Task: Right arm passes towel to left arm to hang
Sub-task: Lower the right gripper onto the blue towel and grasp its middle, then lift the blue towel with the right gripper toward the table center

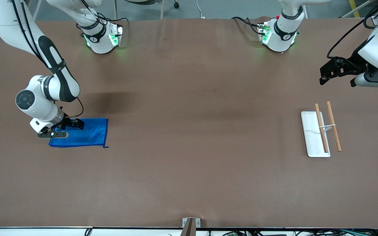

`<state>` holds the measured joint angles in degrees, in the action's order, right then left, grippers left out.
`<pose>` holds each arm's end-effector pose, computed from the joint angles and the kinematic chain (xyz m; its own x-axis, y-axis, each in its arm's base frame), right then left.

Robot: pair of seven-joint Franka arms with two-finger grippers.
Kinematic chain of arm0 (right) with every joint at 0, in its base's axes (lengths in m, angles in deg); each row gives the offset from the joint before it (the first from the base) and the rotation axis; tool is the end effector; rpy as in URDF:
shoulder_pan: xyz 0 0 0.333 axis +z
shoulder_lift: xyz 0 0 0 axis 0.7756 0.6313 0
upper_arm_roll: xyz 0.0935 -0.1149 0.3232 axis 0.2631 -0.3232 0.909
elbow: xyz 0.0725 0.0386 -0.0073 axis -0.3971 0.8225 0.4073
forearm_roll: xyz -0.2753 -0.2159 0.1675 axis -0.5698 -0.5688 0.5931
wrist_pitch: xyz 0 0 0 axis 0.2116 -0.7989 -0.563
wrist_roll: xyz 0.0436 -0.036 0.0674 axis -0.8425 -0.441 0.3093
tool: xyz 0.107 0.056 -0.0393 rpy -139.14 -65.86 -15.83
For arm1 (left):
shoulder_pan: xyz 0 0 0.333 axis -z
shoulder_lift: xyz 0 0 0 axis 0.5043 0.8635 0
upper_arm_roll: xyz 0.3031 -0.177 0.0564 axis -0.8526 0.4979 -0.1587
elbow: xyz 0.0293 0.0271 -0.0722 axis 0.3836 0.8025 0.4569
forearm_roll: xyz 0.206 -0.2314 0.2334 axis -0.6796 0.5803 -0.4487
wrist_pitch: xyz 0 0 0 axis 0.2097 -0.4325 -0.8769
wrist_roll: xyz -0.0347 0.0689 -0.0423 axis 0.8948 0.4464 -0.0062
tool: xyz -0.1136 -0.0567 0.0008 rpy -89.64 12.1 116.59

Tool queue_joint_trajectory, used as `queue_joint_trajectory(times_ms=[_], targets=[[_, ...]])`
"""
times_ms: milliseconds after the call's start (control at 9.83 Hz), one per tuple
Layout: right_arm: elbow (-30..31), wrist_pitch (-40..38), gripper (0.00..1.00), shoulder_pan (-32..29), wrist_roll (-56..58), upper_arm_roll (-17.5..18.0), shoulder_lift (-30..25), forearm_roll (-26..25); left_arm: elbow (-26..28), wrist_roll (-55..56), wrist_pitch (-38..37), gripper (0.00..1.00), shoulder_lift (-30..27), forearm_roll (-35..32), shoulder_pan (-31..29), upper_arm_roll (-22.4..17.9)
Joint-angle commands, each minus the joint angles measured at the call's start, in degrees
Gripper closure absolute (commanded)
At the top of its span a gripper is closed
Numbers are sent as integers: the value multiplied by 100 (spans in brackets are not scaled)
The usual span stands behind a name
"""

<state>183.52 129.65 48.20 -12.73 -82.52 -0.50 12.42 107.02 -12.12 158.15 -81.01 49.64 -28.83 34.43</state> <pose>0.5537 -0.0717 0.2003 0.9995 0.0295 0.0103 0.0290 -0.9984 0.0479 0.5407 -0.0826 0.6673 0.9974 -0.0672 0.0249 -0.0678 -0.9973 0.0280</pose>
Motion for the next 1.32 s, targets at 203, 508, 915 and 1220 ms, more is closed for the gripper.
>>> queue_joint_trajectory(times_ms=[203,508,915,1220], targets=[[9,186,42,-60,15,32,162,-90,71,-2,-16,0,129,-54,-5,8],[-25,125,100,-60,-46,32,206,-91,62,-2,1,0,155,-54,-5,8],[-621,-1732,100,-25,-55,155,-259,-73,36,6,28,0,199,-54,-5,8],[-1202,-3176,100,-16,-107,392,-715,-12,10,33,28,0,234,-54,4,8]])
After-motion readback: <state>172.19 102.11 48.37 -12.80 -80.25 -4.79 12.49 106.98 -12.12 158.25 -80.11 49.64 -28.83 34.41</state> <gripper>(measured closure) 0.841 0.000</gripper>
